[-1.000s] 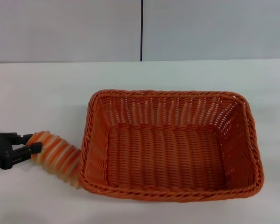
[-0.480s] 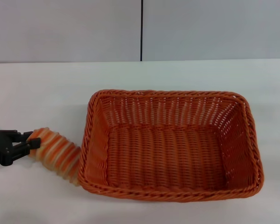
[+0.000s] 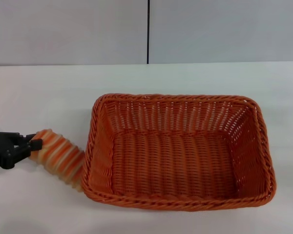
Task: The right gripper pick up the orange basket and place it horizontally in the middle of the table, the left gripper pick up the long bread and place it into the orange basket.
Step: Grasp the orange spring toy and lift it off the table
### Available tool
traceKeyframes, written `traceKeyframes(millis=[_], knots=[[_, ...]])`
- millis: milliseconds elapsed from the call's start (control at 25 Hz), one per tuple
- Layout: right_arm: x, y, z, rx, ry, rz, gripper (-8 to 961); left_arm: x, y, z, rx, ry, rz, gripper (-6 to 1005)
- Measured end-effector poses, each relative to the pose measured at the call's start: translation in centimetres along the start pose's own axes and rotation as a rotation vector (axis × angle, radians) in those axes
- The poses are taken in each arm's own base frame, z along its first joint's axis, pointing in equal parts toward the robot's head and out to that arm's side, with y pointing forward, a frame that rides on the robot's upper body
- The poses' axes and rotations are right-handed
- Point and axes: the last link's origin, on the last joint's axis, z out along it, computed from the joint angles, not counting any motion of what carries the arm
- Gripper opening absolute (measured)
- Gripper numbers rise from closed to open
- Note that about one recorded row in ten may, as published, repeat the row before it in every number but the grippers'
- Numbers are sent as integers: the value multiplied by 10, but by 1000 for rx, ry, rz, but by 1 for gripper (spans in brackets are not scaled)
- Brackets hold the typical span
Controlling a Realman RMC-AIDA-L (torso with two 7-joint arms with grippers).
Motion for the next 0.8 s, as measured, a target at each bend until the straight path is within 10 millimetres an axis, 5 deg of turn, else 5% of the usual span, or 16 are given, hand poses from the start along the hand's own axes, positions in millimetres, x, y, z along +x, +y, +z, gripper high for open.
traceKeyframes(millis=[400, 800], knots=[[1, -1, 0, 9, 5, -1, 725, 6, -8, -9, 73, 79, -15, 133], [3, -1, -1, 14, 8, 9, 726, 17, -20, -42, 235, 350, -42, 122]])
